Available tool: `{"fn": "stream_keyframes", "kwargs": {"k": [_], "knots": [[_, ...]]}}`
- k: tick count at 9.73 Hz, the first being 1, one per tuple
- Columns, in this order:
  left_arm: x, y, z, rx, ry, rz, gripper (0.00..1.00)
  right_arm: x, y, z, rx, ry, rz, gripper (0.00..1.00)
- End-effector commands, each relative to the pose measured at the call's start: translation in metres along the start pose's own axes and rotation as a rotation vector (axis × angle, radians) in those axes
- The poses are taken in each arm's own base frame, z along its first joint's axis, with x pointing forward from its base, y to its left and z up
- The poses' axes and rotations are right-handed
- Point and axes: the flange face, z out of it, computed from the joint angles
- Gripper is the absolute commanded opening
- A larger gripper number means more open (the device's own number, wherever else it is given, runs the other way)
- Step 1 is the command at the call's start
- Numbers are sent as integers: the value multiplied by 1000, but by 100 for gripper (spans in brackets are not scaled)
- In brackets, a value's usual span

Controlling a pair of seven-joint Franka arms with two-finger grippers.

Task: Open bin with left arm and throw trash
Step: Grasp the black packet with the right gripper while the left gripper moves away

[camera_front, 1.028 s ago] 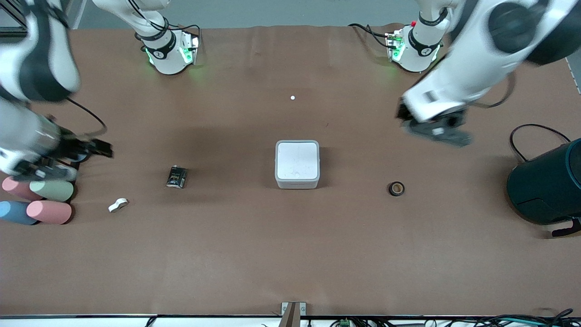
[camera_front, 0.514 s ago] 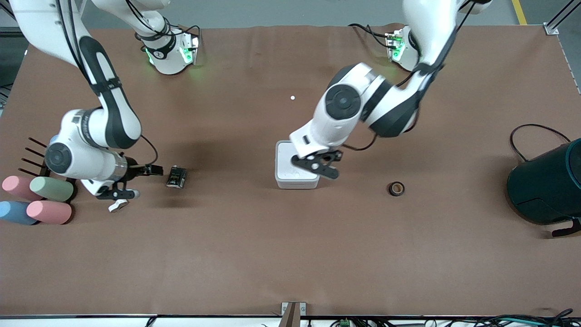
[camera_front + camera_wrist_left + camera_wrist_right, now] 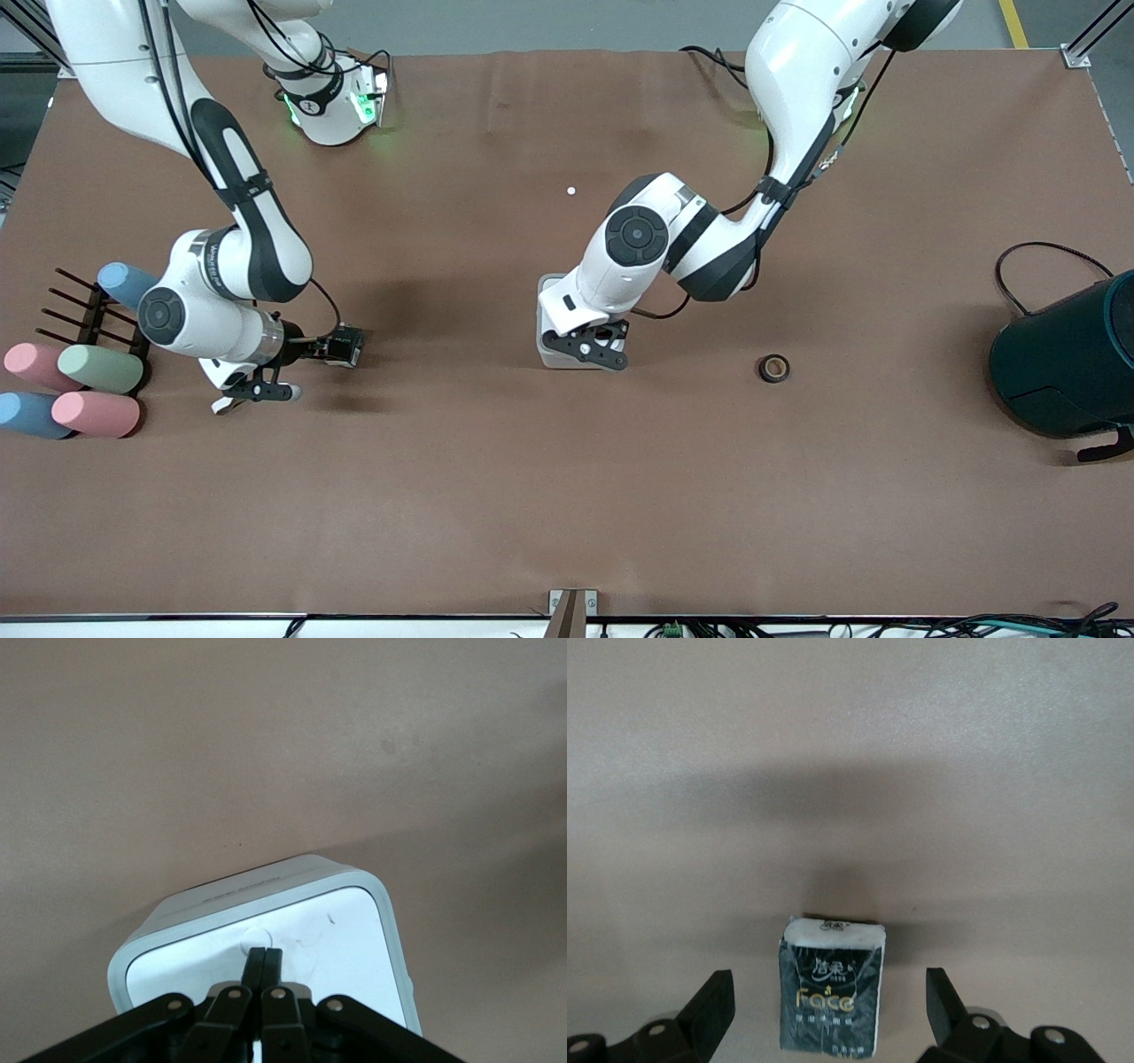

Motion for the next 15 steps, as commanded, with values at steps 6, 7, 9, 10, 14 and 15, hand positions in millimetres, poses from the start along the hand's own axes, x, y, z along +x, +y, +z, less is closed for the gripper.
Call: {"fn": "stream_keyframes", "kwargs": {"k": [6,7,9,10,14,15], "knots": [[-6,-4,24,2,23,-19,0,-1,-18,7,-3,-80,208,0],[-3,-9,-2,24,3,-21,0,13,-17,-24,6,-143,254,0],[3,-49,-55,81,-81,-16,0,27,-49,-63,36,-122,401,0],[8,-74,-69,92,-99,5,0,28,-85,-77,59,-104,466,0],[29,-188,-68,79,-153,163,25,-7,-265,-127,138,-57,906,0],[30,-221,-54,72,-181,205,36,-32,-308,-122,132,-62,978,0]]}}
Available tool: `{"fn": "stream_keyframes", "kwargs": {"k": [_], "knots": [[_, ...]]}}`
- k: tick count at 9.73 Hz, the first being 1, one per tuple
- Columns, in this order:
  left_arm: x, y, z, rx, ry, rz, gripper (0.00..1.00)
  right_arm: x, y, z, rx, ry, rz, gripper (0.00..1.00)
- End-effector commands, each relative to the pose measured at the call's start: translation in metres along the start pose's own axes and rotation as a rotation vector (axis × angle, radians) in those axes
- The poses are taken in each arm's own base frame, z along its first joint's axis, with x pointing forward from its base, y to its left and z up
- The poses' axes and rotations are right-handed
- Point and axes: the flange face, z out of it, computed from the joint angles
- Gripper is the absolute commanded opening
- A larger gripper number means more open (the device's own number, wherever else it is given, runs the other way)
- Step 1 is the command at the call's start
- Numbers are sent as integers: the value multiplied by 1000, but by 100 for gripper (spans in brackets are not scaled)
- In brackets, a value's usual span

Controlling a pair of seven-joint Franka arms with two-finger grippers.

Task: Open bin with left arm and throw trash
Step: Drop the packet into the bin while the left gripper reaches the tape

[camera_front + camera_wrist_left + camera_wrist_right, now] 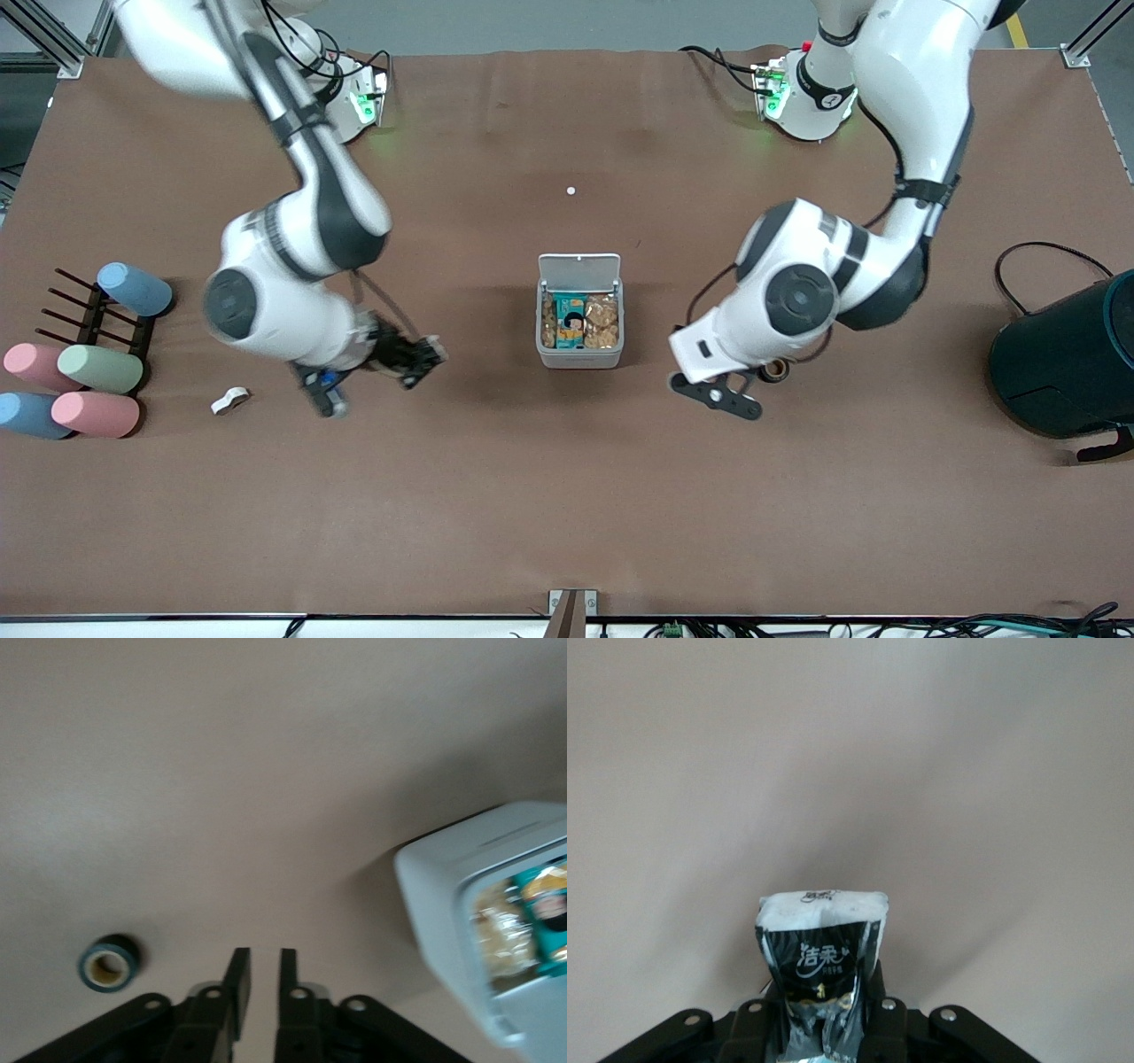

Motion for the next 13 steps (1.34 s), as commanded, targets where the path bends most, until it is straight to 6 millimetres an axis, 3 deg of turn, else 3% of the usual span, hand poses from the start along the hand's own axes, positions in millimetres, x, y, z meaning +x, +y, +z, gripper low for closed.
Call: {"fn": "stream_keyframes", "kwargs": {"k": [1,3,5,6,7,8,10,11,12,13], "knots": [[-6,-46,32,41,-53,138,40,-86,-21,18,51,-5,194,0],[-11,-70,52,134,-92,186,78,-153,-32,63,136,-11,469,0],[-21,-72,86,142,-58,210,85,-176,-31,91,138,-10,511,1],[-29,-92,106,132,-38,188,85,-176,-30,98,129,-7,511,10],[-38,-91,122,126,-33,195,85,-173,-29,106,119,2,508,76],[-48,-102,128,122,-50,178,85,-165,-30,110,114,11,516,100],[-57,-115,135,128,-71,178,85,-163,-29,112,107,28,497,100],[-61,-116,139,125,-81,176,85,-157,-31,104,115,29,498,100],[-66,-115,140,126,-78,178,85,-135,-31,91,96,63,493,100],[-74,-116,145,123,-74,176,85,-106,-31,50,75,106,429,100]]}}
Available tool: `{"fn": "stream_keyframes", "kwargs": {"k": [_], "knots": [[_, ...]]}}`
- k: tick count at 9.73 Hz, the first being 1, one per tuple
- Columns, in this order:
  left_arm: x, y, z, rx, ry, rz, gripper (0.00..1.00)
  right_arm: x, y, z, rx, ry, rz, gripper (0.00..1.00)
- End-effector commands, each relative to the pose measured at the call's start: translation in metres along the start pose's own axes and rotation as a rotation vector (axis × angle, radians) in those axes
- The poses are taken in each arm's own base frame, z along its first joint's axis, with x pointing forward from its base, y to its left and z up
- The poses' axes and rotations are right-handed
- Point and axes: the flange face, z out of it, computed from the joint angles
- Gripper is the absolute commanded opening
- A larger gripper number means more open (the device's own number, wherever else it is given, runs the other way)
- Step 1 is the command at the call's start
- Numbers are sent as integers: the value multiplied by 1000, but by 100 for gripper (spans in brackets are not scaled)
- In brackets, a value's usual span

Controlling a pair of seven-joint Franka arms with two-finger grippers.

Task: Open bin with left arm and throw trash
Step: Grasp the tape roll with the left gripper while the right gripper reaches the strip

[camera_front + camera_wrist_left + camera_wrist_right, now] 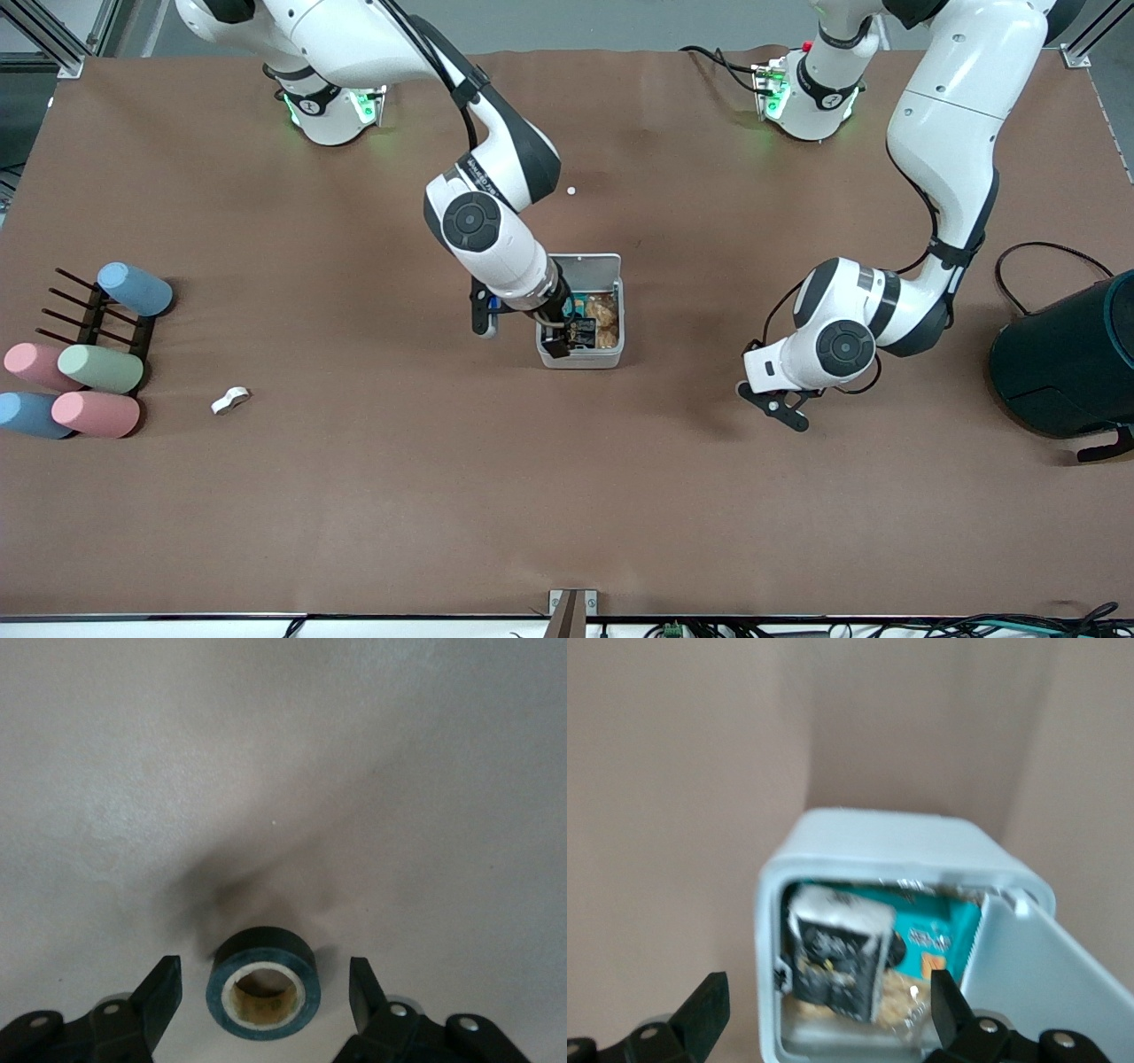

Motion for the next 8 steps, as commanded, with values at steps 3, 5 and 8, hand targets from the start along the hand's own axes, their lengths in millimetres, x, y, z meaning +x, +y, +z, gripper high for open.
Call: {"fn": "stream_keyframes", "kwargs": {"k": [3,5,8], "knots": [[-28,-3,12,8,17,7,84,207,-57,-67,-166,68,-234,100],[-29,-1,14,7,18,10,65,321,-69,-90,-157,55,-362,100],[-21,14,-2,12,35,15,14,473,-58,-104,-208,100,-618,100]]}}
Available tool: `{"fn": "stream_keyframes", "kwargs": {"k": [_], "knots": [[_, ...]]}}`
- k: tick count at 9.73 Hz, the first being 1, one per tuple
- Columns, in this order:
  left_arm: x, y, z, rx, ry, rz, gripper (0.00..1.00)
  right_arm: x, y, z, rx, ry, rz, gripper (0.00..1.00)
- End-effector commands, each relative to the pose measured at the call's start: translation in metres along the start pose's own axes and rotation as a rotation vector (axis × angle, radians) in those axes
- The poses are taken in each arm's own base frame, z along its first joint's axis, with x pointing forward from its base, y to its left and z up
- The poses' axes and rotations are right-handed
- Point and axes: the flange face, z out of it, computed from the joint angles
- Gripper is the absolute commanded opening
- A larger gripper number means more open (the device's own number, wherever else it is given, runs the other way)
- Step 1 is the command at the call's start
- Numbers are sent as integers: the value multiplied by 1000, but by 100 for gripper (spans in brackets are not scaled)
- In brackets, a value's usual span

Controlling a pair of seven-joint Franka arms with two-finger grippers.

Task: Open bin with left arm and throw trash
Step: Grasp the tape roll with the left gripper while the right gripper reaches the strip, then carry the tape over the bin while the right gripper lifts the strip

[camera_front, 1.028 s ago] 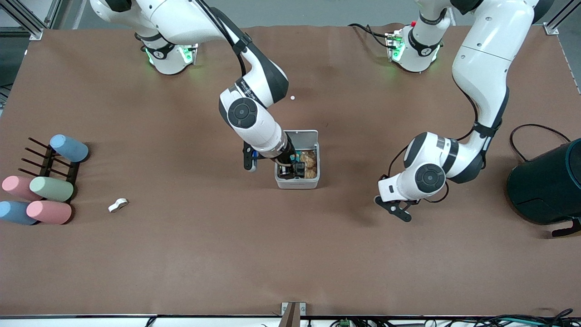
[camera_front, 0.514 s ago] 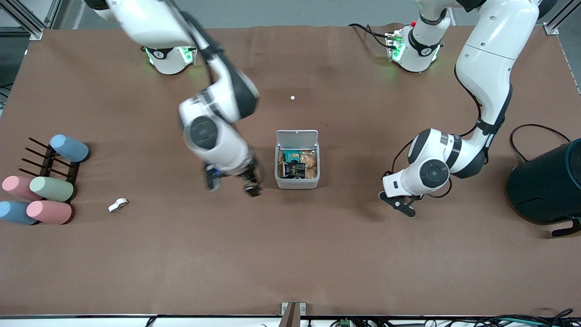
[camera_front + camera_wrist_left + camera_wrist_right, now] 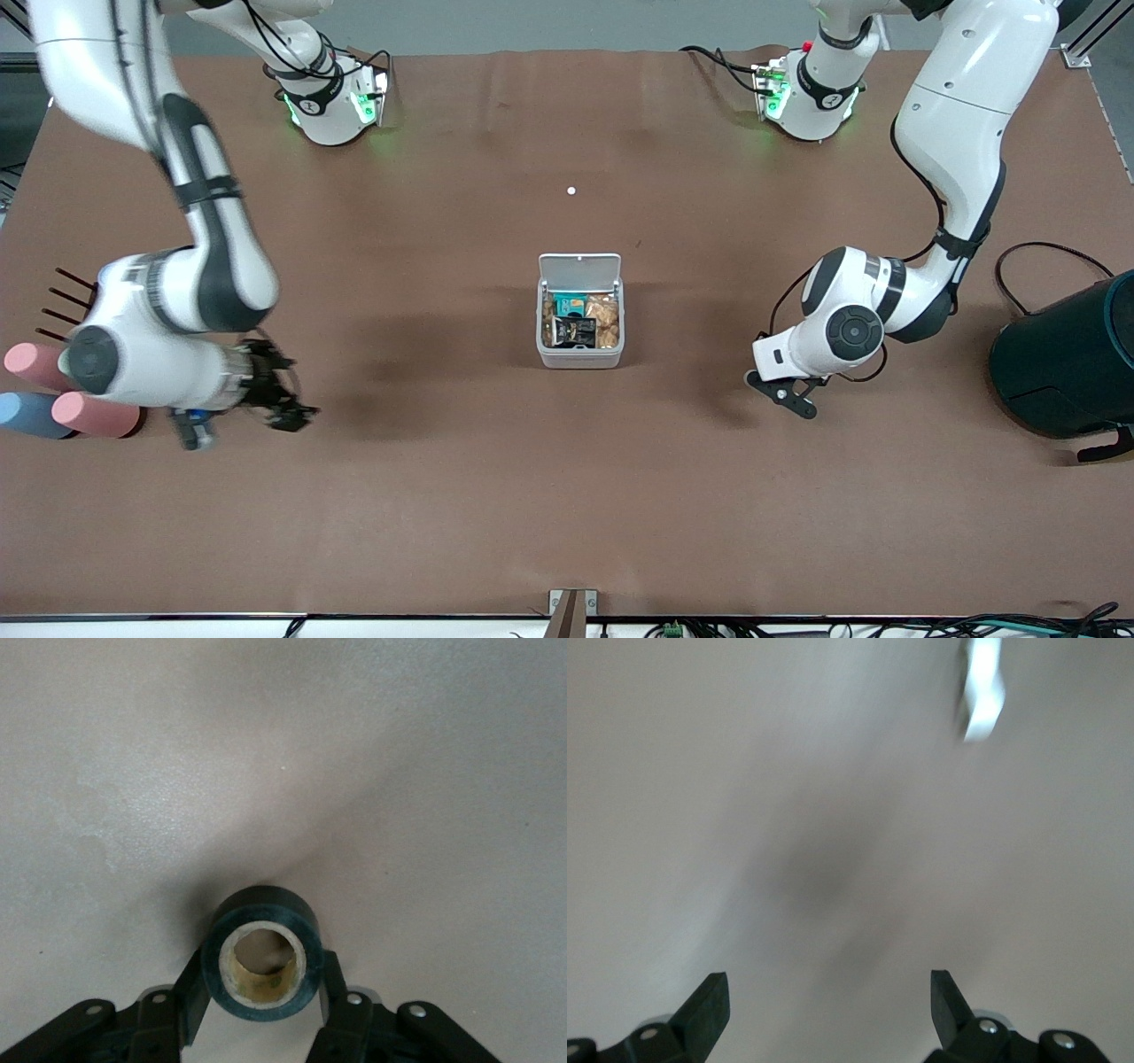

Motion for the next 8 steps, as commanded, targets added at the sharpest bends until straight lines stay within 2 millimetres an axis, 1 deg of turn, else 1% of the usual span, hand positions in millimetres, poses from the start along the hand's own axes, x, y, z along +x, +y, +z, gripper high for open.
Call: {"fn": "stream_keyframes", "kwargs": {"k": [1,2,3,4,5,6,7,8], "knots": [[14,37,-41,10,62,36,10,41,44,7,-76,54,-164,100],[32,60,-79,0,55,4,9,66,60,21,-92,64,-151,100],[53,90,-114,-19,36,-34,9,86,70,35,-78,74,-129,100],[71,122,-142,-26,25,-65,10,93,68,54,-67,87,-130,100],[80,158,-155,-46,24,-102,10,98,69,73,-78,98,-137,97],[81,179,-156,-62,23,-147,10,105,79,87,-83,109,-132,97],[84,206,-155,-63,34,-131,10,109,87,99,-60,131,-125,96],[89,217,-154,-73,67,-124,10,116,93,105,-36,154,-112,91]]}}
